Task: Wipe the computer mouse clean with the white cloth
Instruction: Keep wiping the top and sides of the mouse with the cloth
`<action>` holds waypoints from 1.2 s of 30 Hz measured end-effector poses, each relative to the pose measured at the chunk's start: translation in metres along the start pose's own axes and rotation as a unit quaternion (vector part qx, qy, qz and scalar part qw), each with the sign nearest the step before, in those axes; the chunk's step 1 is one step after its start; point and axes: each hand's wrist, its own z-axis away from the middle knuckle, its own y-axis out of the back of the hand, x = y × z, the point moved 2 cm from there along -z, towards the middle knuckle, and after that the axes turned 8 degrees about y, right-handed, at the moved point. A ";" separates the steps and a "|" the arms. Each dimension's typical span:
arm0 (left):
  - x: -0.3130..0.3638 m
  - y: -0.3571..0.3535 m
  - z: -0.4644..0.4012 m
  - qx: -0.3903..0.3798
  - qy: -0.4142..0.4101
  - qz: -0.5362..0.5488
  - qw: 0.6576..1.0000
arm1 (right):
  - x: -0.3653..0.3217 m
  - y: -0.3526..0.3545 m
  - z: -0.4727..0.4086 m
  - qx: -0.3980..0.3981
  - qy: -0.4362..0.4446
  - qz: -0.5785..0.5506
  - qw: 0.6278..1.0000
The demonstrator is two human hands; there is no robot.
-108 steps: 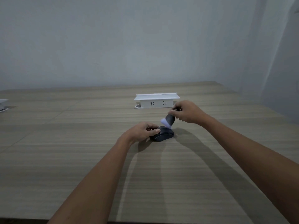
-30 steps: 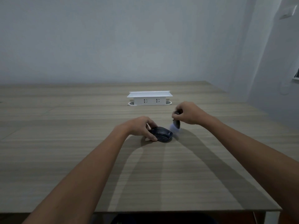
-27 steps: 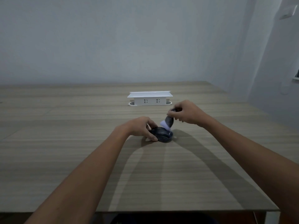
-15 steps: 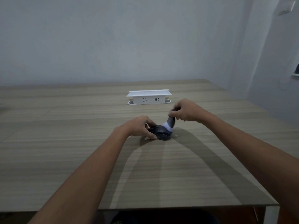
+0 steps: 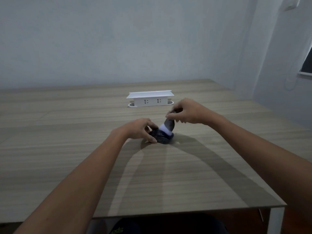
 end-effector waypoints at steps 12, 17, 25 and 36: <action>-0.001 0.002 -0.002 -0.010 -0.007 -0.001 1.000 | -0.002 -0.009 -0.001 0.028 0.022 0.069 0.997; -0.002 0.003 -0.003 -0.007 -0.016 0.000 1.000 | -0.018 -0.018 -0.005 0.008 0.073 0.053 0.996; -0.003 0.002 -0.005 -0.004 -0.005 0.019 1.000 | -0.032 -0.023 -0.016 -0.001 0.090 0.095 0.991; -0.001 0.001 -0.003 -0.003 -0.006 -0.002 1.000 | -0.003 -0.014 -0.013 0.035 0.012 0.078 0.996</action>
